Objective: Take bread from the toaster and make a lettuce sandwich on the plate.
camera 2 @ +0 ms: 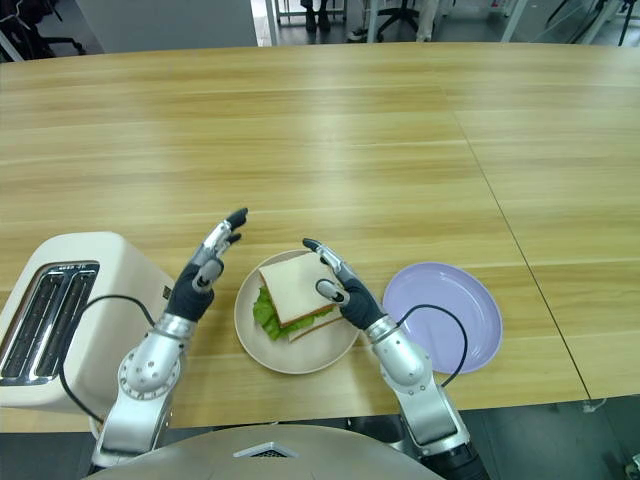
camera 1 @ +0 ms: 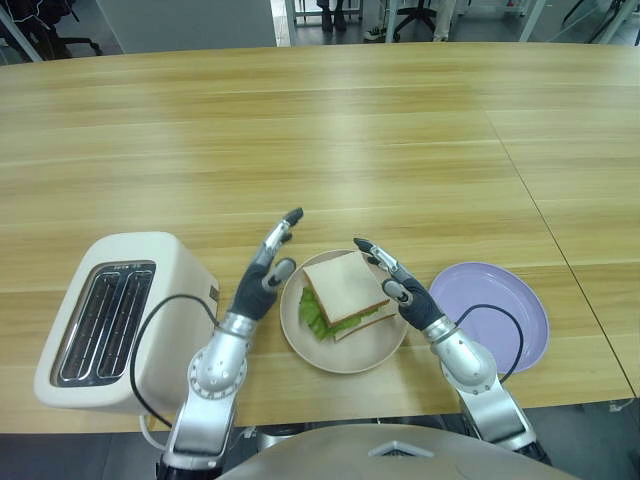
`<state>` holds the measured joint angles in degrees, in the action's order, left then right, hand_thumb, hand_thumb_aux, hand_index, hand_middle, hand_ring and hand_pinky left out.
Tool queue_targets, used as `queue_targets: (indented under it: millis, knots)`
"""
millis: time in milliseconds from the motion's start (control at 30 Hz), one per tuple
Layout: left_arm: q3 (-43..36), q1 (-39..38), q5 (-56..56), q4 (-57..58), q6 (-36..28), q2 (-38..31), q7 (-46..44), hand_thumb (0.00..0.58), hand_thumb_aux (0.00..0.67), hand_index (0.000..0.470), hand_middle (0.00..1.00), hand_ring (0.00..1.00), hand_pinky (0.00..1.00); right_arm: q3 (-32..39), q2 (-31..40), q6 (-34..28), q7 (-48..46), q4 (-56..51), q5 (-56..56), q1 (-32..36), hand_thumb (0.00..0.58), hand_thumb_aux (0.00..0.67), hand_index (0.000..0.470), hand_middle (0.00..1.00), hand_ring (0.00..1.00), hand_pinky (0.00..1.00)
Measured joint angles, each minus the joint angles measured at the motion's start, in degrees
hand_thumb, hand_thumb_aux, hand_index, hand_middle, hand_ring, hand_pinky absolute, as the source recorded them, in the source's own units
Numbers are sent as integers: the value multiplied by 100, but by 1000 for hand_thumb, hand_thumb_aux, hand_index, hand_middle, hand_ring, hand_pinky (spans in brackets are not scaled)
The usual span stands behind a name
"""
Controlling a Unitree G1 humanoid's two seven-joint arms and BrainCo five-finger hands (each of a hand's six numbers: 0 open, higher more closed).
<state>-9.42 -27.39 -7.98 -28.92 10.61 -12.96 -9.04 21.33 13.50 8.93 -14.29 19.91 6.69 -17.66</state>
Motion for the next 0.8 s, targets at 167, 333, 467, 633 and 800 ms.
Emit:
queue_targets:
  millis: [167,333,467,633,800]
  knots:
    - [-203,-746,54,-17,414,-29,-58,487,402,276,1000,1000,1000,-149,108,-259,-262,128,-532,-282,501,423,290,0,0,0]
    - [-397,-1200,223,18,726,-106,-199,580,670,460,1000,1000,1000,-220,499,-325,-702,138,-866,-506,580,670,460,1000,1000,1000]
    - [-392,-1482,444,237,836,-325,-401,580,670,460,1000,1000,1000,-363,795,-323,-1097,96,-1213,-684,580,670,460,1000,1000,1000]
    - [-430,-1605,767,308,992,-534,-729,580,670,460,1000,1000,1000,-285,1025,-323,-1621,94,-1517,-935,580,670,460,1000,1000,1000]
    - [-629,-1720,1021,560,1065,-802,-1154,580,670,460,1000,1000,1000,-126,1215,-381,-2045,93,-1685,-1005,580,670,460,1000,1000,1000]
